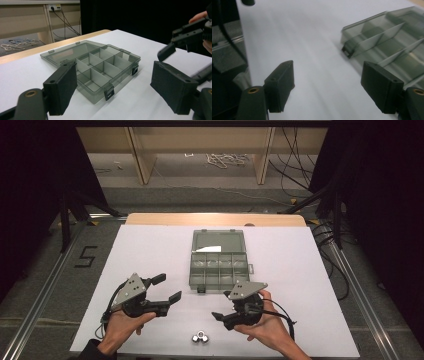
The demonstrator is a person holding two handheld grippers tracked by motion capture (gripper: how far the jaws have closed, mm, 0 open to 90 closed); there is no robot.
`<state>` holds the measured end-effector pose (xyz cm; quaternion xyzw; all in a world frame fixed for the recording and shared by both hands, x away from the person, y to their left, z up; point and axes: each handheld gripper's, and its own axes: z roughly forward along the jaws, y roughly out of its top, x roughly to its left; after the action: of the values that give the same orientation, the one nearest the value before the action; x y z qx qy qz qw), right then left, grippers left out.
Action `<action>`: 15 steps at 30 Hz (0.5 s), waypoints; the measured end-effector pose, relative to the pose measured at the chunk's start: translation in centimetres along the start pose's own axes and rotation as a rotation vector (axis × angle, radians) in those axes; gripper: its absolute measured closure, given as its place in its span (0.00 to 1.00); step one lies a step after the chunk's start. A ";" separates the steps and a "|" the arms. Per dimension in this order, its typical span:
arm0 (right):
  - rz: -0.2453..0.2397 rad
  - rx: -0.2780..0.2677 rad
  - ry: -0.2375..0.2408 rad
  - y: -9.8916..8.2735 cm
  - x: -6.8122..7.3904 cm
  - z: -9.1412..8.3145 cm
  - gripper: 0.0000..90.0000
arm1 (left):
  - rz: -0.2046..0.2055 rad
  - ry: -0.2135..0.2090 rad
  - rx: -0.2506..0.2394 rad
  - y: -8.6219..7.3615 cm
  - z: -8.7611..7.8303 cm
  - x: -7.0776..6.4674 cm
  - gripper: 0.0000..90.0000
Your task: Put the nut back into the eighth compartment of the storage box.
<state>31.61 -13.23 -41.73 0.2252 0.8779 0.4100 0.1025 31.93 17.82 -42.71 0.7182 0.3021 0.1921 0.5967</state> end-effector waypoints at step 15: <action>-0.062 0.171 0.102 -1.4 3.4 3.0 0.36 | -0.001 0.007 -0.006 -0.1 -0.2 0.2 0.23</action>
<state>29.25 -10.34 -44.78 0.1846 0.9203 0.3411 0.0506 31.89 18.12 -42.76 0.7155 0.3041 0.1952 0.5979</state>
